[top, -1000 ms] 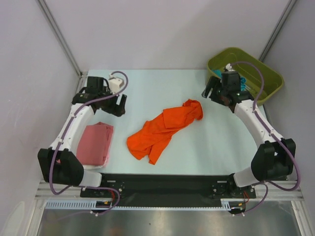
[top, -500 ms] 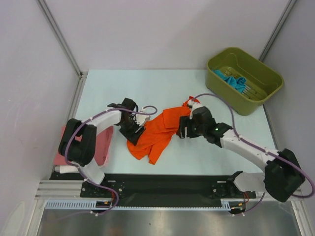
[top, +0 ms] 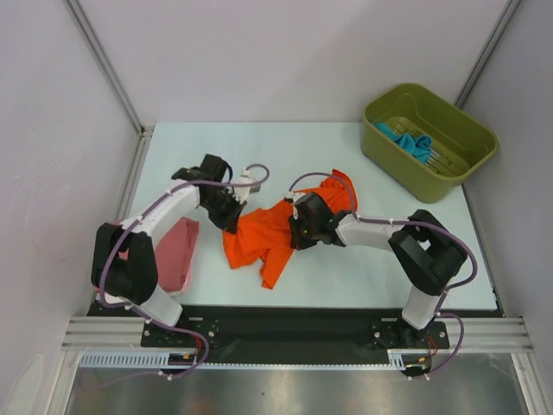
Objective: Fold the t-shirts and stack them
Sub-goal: Flatten the tshirt out
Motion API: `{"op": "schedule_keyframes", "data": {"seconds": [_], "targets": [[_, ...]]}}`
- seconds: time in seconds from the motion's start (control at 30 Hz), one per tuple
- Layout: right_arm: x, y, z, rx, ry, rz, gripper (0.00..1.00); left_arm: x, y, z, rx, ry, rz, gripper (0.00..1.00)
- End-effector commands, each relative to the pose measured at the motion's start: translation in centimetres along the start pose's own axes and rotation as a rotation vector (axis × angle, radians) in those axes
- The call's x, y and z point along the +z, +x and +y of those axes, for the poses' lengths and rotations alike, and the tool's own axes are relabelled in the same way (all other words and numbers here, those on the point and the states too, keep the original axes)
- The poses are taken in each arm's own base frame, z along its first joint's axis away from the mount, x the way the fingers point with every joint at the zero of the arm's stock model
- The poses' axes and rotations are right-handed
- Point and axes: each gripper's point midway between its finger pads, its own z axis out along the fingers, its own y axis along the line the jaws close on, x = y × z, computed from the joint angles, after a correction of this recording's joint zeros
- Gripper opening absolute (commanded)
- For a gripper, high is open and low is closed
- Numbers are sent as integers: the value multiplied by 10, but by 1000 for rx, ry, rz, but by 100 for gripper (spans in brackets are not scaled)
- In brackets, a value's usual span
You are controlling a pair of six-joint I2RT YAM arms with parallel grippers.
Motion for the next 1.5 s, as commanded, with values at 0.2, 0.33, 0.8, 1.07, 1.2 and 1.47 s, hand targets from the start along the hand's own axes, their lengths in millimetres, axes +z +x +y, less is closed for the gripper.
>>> {"op": "schedule_keyframes", "data": {"seconds": [0.2,0.33,0.8,1.07,1.2,1.47], "targets": [[-74,-107,67,-101,-167,-224,0,-212,-77,46,-120,-109,-540,0],[-137,-145,113,-193,-316,-338,0,-301,-79,57,-93,-315,-697,0],[-231,-161,26,-20,-119,-472,0,-330,-82,23,2,-196,-860,1],[-253,-186,-119,111,244,-617,0,-124,-50,-107,376,332,-410,8],[-249,-208,-173,140,357,-647,0,-88,-60,-133,484,364,-341,9],[-224,-261,-229,173,428,-622,1,-26,-74,-216,791,400,-245,46]]}}
